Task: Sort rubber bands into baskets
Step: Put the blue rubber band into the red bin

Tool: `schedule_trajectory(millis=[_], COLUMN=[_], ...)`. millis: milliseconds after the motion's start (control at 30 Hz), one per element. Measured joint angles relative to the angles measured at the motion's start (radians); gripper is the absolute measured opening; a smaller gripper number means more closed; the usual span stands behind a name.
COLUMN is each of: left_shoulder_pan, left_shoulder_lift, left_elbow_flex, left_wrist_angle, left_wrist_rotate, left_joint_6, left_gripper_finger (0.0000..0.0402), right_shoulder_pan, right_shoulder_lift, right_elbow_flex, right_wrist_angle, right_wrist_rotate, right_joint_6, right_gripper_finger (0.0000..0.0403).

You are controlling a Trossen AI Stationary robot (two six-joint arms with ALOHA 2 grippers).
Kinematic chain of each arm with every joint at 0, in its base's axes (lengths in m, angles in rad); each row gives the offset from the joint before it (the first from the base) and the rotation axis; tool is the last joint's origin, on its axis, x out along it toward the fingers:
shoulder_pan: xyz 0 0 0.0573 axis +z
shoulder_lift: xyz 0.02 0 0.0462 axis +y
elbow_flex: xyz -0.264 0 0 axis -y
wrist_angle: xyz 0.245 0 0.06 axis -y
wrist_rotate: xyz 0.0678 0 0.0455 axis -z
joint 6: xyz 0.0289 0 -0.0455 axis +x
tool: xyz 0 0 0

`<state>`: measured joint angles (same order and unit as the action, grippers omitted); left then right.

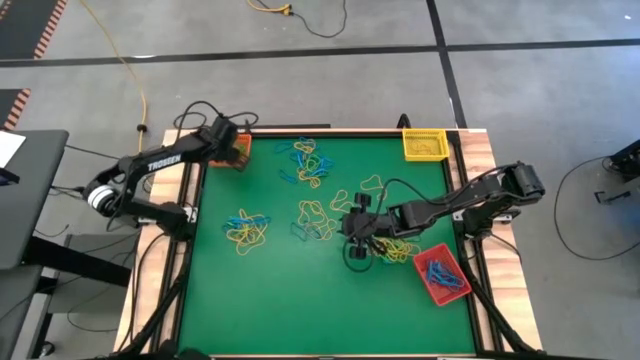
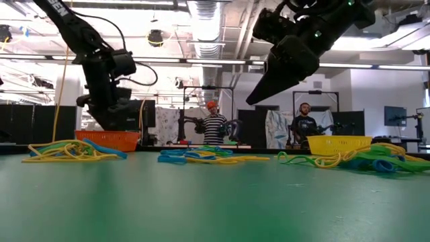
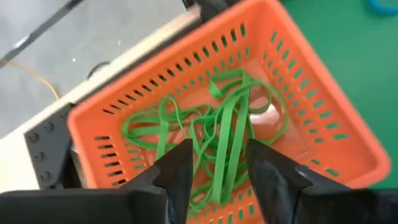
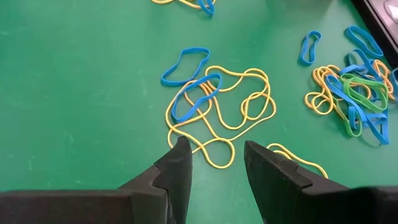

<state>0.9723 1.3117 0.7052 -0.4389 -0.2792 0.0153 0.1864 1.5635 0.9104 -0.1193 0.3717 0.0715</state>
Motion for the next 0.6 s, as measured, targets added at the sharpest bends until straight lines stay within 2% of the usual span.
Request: schedule_trajectory(millis=[300, 467, 600], left_shoulder_pan=[-0.067, -0.153, -0.249], left_shoulder_lift=[-0.214, -0.336, -0.408], left_elbow_flex=[0.0, 0.0, 0.0], left_wrist_angle=[0.0, -0.019, -0.047], left_wrist_rotate=[0.099, 0.211, 0.261], left_joint_6=[-0.009, -0.019, -0.024], left_gripper_finger=[0.0146, 0.0142, 0.0142], right_shoulder_pan=[0.0, 0.0, 0.0], right_shoulder_lift=[0.0, 0.0, 0.0], right_elbow_flex=[0.0, 0.001, 0.001], right_wrist_angle=[-0.012, -0.042, -0.102], right_wrist_rotate=[0.0, -0.001, -0.002], right_joint_6=[0.0, 0.011, 0.042], right_gripper_finger=[0.018, 0.018, 0.018])
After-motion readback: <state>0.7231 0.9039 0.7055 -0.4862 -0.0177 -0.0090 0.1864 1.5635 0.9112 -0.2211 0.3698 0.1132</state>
